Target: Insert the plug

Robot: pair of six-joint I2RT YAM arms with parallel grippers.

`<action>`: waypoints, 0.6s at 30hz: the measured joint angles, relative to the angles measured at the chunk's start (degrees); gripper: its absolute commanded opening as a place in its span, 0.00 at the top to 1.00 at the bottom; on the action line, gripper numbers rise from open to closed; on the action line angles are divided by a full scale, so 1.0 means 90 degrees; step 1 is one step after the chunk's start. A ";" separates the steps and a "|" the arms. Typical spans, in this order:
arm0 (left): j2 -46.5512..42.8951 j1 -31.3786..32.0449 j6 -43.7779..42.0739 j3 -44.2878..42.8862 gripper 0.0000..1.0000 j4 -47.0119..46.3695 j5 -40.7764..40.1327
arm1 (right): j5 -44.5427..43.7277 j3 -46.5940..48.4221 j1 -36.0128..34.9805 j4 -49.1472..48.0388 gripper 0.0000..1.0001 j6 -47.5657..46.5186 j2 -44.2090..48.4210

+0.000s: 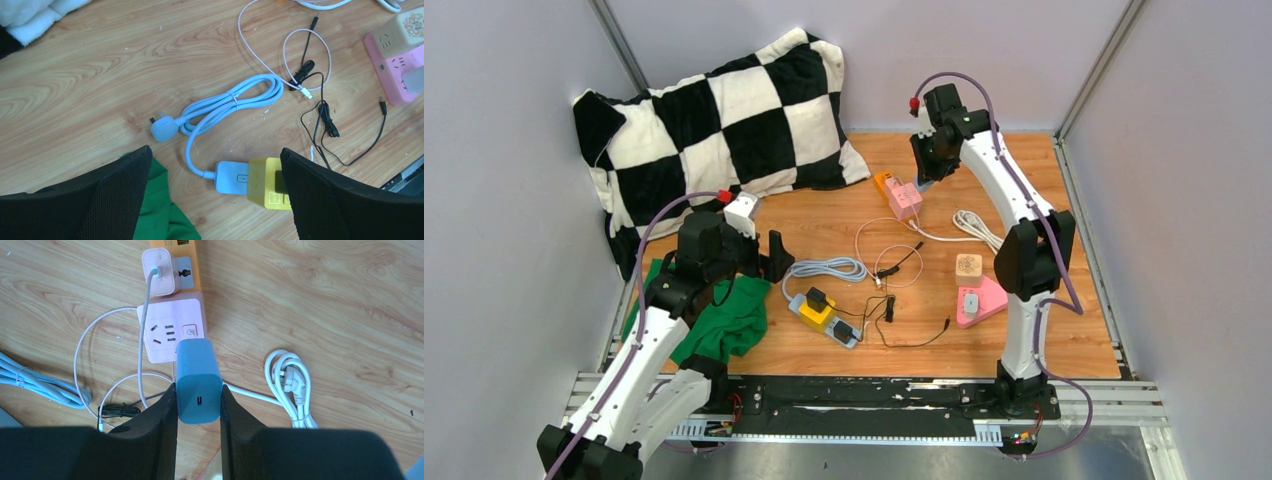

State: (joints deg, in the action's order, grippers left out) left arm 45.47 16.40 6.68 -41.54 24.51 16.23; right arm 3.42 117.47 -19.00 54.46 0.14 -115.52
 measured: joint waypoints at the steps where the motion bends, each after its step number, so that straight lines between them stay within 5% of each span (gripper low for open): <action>1: -0.0010 0.0005 -0.0010 0.0000 0.00 0.0005 -0.0007 | -0.0002 0.0024 -0.0015 0.0000 1.00 0.0000 -0.0046; 18: -0.0119 0.0034 -0.0087 0.0000 0.00 0.0039 -0.0126 | -0.0080 0.0967 -0.0393 0.0537 1.00 0.0027 -0.0852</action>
State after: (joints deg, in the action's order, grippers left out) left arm 44.40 16.71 5.89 -41.54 24.86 15.09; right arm 2.70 126.17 -22.55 59.29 0.38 -123.20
